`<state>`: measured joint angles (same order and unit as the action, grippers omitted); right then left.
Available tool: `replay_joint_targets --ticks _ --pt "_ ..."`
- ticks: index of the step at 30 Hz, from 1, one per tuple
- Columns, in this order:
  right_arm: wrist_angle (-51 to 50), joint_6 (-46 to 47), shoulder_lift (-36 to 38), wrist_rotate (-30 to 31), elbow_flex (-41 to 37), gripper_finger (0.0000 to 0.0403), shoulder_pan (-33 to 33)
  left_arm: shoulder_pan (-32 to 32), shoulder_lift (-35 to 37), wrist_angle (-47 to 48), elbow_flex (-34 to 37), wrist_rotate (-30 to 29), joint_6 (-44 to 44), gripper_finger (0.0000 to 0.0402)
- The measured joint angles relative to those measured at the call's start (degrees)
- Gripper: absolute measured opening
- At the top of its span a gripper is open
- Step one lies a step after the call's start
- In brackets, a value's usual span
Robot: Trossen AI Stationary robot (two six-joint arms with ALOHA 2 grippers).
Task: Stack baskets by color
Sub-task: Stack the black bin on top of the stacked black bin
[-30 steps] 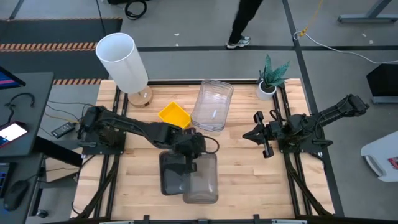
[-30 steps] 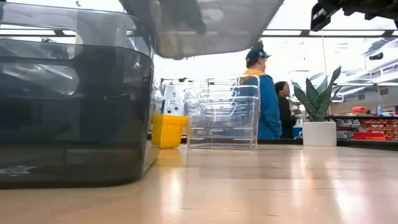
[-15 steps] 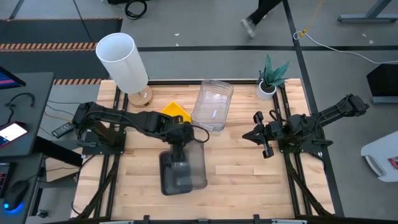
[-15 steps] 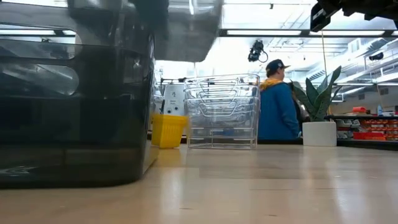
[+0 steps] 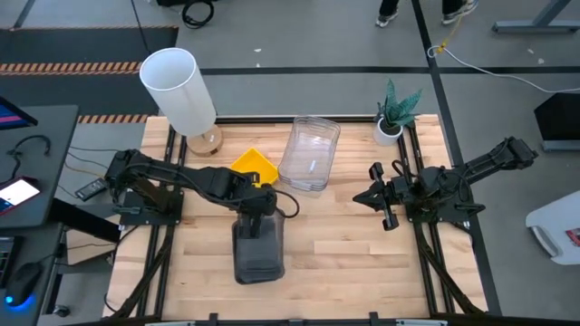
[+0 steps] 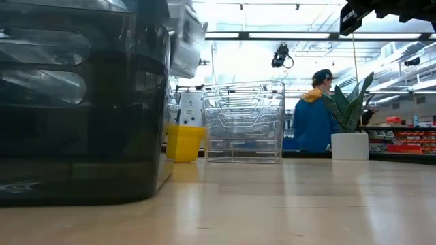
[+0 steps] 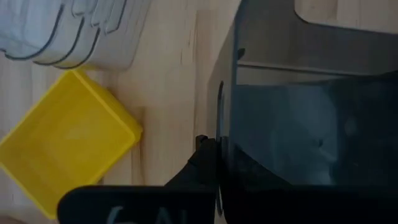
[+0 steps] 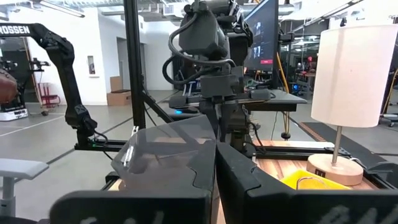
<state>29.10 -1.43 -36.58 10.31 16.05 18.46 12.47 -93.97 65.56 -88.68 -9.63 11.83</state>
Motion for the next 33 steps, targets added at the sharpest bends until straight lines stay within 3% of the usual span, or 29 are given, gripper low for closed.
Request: replay_joint_targets --ticks 10,20,33 --pt "0.0 0.0 0.0 0.0 0.0 0.002 0.0 1.7 0.0 1.7 0.0 0.0 4.3 0.0004" --pt "0.0 0.0 0.0 0.0 0.0 0.002 0.0 4.2 0.0 2.8 0.0 0.0 9.8 0.0049" --pt "0.0 0.2 0.0 0.0 0.0 0.002 0.0 4.5 0.0 4.5 0.0 -0.2 11.5 0.0163"
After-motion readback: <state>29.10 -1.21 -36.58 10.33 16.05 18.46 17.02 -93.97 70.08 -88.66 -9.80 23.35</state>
